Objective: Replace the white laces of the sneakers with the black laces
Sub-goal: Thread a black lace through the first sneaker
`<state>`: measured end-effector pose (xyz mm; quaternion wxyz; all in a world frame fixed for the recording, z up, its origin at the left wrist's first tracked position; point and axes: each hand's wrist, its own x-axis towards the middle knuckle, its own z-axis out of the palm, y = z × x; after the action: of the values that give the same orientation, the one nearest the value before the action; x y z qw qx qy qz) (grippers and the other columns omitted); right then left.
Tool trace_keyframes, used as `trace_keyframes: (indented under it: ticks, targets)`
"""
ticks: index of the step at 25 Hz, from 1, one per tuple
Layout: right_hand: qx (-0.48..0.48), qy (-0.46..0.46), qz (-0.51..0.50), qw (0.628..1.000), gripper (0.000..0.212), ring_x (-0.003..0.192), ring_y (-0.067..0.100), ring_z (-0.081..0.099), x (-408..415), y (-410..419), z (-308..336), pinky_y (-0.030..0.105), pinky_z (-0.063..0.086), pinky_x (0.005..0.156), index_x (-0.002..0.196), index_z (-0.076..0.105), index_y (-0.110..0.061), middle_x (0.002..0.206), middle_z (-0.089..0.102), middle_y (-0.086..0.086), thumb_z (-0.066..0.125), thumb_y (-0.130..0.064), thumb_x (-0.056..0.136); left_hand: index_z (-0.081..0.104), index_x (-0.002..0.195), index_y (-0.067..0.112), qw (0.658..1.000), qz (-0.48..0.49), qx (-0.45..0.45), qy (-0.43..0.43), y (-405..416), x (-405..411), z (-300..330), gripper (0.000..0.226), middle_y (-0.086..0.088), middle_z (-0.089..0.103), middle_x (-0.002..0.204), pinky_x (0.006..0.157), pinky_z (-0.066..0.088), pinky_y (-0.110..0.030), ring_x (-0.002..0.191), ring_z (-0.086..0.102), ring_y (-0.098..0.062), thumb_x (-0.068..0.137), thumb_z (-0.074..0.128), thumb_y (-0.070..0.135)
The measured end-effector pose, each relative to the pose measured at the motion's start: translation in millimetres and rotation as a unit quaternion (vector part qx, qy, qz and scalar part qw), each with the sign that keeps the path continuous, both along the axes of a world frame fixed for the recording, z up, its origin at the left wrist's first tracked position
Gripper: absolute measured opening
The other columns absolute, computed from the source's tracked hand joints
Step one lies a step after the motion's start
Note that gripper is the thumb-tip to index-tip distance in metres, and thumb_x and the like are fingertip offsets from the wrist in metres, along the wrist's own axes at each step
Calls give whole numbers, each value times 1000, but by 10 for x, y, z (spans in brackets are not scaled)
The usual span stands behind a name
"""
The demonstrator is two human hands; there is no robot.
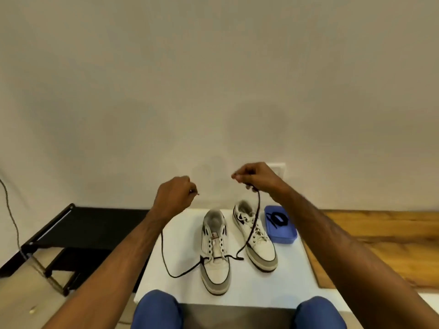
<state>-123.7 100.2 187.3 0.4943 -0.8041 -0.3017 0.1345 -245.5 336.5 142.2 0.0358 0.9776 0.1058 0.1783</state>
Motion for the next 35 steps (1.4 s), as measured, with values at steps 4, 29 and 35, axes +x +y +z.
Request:
trace_keyframes:
  ticks: [4,29,35]
  targets:
    - [-176,-32,-17,984,16,77,10,66,190,51,-1068,25,54,65,104,71,-19,89,67,-5,73,-15,89,79,95,32,978,12,-199,65,-17,71,-953,9,14,59,90,71,41,-27,92,61,-11,91,71,33]
    - [-34,40,-136,989,9,81,0,66,-379,333,-3076,12,50,68,91,75,-18,80,71,-14,75,-25,86,79,86,28,896,26,-443,18,-411,242,-2556,11,10,54,85,70,48,-15,80,57,-7,80,84,21]
    - [2,82,-138,987,4,79,-1,66,-405,298,-3064,8,48,69,85,74,-25,77,71,-16,74,-22,87,80,87,30,893,20,-449,13,-440,258,-2551,13,10,52,85,69,46,-14,78,57,-8,78,86,22]
